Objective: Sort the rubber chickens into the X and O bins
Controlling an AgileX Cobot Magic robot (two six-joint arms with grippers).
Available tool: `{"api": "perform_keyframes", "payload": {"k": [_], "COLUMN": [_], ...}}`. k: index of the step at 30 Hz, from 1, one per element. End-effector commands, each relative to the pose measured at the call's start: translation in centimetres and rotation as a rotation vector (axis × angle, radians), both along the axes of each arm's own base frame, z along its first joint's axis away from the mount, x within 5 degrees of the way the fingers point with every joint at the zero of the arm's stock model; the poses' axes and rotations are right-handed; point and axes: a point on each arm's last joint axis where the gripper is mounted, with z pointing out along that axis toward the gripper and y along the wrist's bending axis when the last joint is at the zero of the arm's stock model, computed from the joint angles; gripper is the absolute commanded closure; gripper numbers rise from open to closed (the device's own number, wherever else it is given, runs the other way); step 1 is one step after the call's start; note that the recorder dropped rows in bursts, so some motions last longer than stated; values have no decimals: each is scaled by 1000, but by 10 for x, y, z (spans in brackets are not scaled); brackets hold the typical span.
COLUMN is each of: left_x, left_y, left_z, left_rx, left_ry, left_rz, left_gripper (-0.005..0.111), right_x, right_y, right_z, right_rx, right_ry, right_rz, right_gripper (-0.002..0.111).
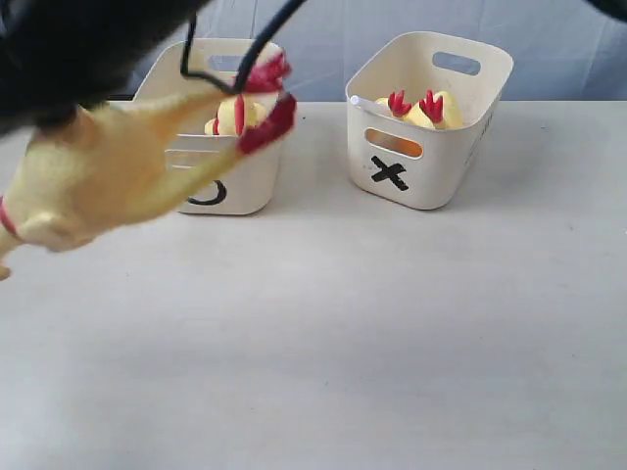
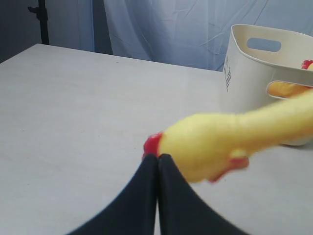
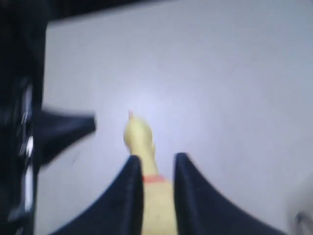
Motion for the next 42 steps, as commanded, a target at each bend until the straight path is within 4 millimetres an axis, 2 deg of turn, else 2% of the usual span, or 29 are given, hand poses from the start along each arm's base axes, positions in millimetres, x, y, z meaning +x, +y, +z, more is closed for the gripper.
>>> {"api": "perform_keyframes", "payload": {"k": [1,5,8,10,12,15,17,18,21,23,26,29,32,36,40,42], "left_x": [0,0,0,0,0,0,0,0,0,0,0,0,0,0,0,0], "left_y": [0,0,0,0,0,0,0,0,0,0,0,0,0,0,0,0], "left_z": [1,1,1,1,1,1,1,1,1,1,1,1,1,1,1,1], "left_rx": [-5,-5,-5,-5,-5,-5,-5,-5,-5,-5,-5,-5,-5,-5,-5,-5], "left_ry": [-6,-6,-6,-6,-6,-6,-6,-6,-6,-6,-6,-6,-6,-6,-6,-6], "left_rz": [-4,-4,-4,-4,-4,-4,-4,-4,-4,-4,-4,-4,-4,-4,-4,-4], "left_gripper": [107,107,107,107,107,107,107,107,107,107,107,107,107,107,107,107], "right_x": [23,43,47,43,36,32,39,43,53,56,54,52,54,57,68,76], "right_y": [4,9,12,12,10,3,-2,-2,7,17,33,48,58,62,59,56], "right_z": [33,33,24,13,-5,-50,-83,-98,-136,-157,-187,-209,-227,-241,-248,-253], "right_rx": [280,408,377,270,86,-273,-486,-556,-637,-645,-697,-765,-819,-802,-843,-866], "right_ry": [-194,-319,-308,-280,-234,-166,-164,-167,-180,-222,-359,-579,-751,-782,-849,-866], "right_rz": [-182,-302,-297,-232,-135,0,41,51,67,94,212,301,357,360,320,270], "right_gripper": [109,109,109,109,109,102,86,74,29,17,24,34,35,35,36,42]}}
